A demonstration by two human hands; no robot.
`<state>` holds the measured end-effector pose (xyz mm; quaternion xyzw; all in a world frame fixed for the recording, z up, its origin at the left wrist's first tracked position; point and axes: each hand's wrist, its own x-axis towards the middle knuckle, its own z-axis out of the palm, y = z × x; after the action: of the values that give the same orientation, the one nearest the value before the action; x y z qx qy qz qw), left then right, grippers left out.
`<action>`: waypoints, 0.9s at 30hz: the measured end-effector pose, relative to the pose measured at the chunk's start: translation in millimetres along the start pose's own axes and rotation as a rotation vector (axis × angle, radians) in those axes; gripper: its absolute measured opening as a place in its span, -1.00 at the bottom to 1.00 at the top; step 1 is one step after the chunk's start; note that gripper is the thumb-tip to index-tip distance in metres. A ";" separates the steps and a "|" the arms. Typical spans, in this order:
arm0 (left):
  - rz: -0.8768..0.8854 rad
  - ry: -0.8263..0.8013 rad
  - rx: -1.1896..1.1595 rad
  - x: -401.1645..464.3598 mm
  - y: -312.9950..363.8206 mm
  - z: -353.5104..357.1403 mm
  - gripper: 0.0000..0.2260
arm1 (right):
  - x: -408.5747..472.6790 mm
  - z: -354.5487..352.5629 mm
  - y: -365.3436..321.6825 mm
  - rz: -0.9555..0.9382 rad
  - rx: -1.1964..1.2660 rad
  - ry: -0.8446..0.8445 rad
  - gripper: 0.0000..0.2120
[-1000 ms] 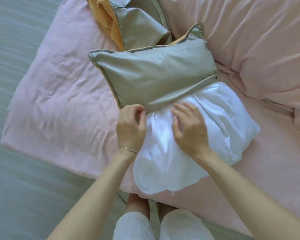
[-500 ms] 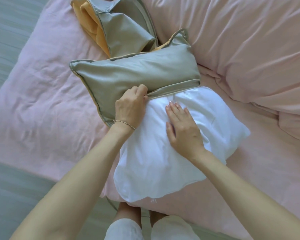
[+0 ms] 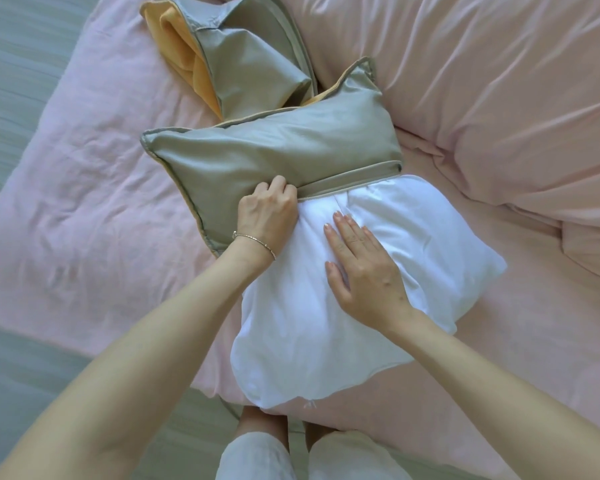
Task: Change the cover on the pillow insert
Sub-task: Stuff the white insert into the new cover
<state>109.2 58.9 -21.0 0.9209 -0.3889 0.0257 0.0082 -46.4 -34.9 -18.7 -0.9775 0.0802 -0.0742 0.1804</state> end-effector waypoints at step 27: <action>-0.920 0.043 -1.049 -128.7 -36.3 10.0 -0.72 | 10.6 2.1 -33.3 0.142 -0.043 0.114 -0.77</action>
<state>46.0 176.0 -37.6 0.8658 0.0800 -0.1535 0.4696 -31.3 -5.4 -7.3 -0.9672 0.1610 -0.1151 0.1593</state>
